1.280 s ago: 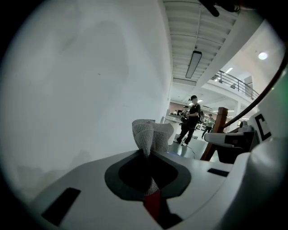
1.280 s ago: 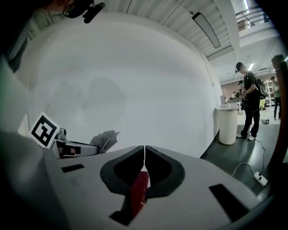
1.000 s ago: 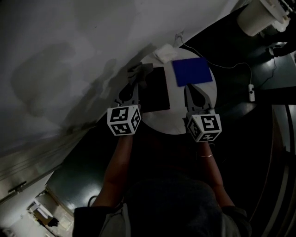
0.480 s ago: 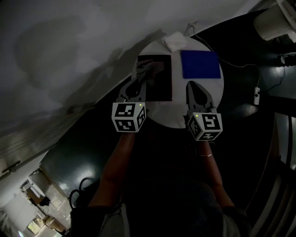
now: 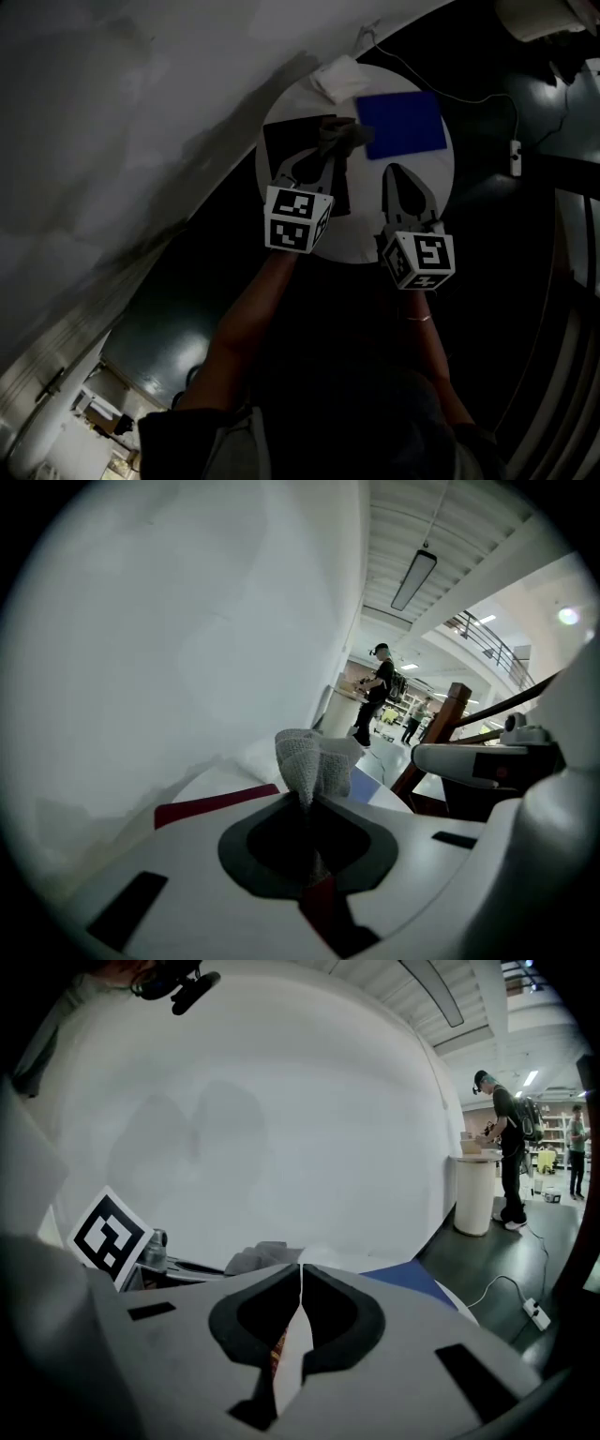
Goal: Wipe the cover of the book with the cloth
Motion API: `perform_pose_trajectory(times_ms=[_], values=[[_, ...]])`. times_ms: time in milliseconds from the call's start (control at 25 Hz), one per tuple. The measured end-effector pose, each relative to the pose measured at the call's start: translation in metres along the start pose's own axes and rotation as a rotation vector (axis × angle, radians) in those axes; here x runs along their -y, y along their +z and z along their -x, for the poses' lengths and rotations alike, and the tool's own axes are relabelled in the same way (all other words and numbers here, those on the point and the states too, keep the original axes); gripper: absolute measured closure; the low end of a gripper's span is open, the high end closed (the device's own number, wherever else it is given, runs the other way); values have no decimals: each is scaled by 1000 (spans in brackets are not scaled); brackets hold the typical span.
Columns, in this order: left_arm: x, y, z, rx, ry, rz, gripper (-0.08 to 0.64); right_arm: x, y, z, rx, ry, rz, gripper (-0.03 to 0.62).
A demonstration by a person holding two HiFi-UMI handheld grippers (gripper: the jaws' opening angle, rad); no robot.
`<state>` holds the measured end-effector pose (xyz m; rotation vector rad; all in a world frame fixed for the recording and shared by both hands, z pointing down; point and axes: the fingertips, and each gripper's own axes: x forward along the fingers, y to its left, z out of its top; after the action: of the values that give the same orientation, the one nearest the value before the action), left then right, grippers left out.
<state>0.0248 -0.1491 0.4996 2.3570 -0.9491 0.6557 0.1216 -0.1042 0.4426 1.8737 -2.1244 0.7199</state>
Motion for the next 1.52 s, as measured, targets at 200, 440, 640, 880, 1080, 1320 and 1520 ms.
perform_pose_trajectory(times_ms=[200, 440, 640, 880, 1080, 1320, 1520], values=[[4, 3, -35, -84, -85, -78, 526, 3, -6, -10, -18, -67, -35, 563], [-8, -11, -57, -176, -94, -88, 526, 0, -18, -24, -41, -93, -71, 563], [-32, -26, -60, -241, -49, -69, 526, -19, -22, -41, -98, -58, -34, 563], [-64, -27, -48, -256, 9, -25, 526, -37, -16, -60, -121, 3, 6, 563], [-91, -25, -35, -247, 77, 5, 526, -44, -18, -72, -141, 45, 34, 563], [-119, -31, -19, -232, 162, 63, 526, -51, -18, -84, -153, 99, 54, 563], [-141, -38, -4, -227, 241, 85, 526, -51, -19, -87, -151, 138, 73, 563]])
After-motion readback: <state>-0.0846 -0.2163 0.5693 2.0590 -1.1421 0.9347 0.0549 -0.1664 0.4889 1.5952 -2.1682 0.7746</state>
